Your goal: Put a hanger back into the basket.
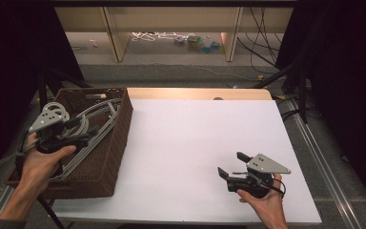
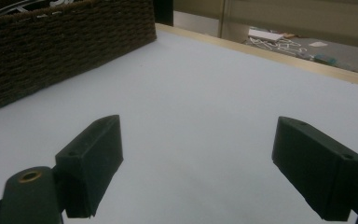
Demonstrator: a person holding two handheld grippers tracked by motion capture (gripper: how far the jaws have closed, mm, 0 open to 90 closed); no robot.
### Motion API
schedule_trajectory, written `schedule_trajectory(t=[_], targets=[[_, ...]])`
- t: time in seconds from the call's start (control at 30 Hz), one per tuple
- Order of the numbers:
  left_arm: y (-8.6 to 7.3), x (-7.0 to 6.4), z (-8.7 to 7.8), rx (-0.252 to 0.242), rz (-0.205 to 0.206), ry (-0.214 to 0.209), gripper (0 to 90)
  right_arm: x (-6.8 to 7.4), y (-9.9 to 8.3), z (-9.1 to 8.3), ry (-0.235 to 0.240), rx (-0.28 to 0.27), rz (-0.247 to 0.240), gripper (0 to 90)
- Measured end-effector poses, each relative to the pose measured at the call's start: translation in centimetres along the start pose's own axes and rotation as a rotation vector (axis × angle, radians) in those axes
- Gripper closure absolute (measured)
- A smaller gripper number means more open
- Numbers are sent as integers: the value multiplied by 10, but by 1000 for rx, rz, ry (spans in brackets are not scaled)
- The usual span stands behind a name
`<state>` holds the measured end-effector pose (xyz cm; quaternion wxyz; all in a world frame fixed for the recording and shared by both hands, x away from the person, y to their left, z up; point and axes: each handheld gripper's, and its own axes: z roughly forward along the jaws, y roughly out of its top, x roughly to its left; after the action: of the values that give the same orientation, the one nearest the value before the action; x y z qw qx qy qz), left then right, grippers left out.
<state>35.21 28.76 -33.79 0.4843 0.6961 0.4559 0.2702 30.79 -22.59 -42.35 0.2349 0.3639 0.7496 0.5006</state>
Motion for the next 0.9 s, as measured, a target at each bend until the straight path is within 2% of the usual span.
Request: schedule_trajectory(t=[0.17,0.2,0.23,0.27,0.37,0.4,0.43,0.6,0.7,0.73,0.83,0.9], targets=[[-7,-25,1,-57,-18,-72,218,1,0,1,2,-20,0,170],[-8,-28,1,-67,-20,-80,210,2,0,1,17,-11,19,170],[-10,-34,2,-79,-21,-95,206,2,0,0,16,-12,20,170],[-11,-37,3,-84,-25,-103,195,2,1,-2,5,11,11,170],[-17,-49,6,-106,-17,-128,174,1,1,-3,-5,-4,1,170],[-19,-53,8,-111,-18,-145,173,1,0,0,5,-35,6,169],[-21,-57,9,-110,-24,-164,173,1,1,-2,-1,-26,8,168],[-33,-72,16,-149,-16,-189,160,0,1,-3,-8,-50,12,160],[-40,-79,21,-146,-9,-211,159,0,0,-3,-12,-64,20,160],[-42,-81,22,-142,6,-213,159,1,0,-3,-14,-71,20,160],[-50,-88,26,-139,6,-218,160,2,-1,-6,-11,-73,21,160],[-55,-93,28,-136,19,-219,160,3,-2,-7,-5,-87,22,160]])
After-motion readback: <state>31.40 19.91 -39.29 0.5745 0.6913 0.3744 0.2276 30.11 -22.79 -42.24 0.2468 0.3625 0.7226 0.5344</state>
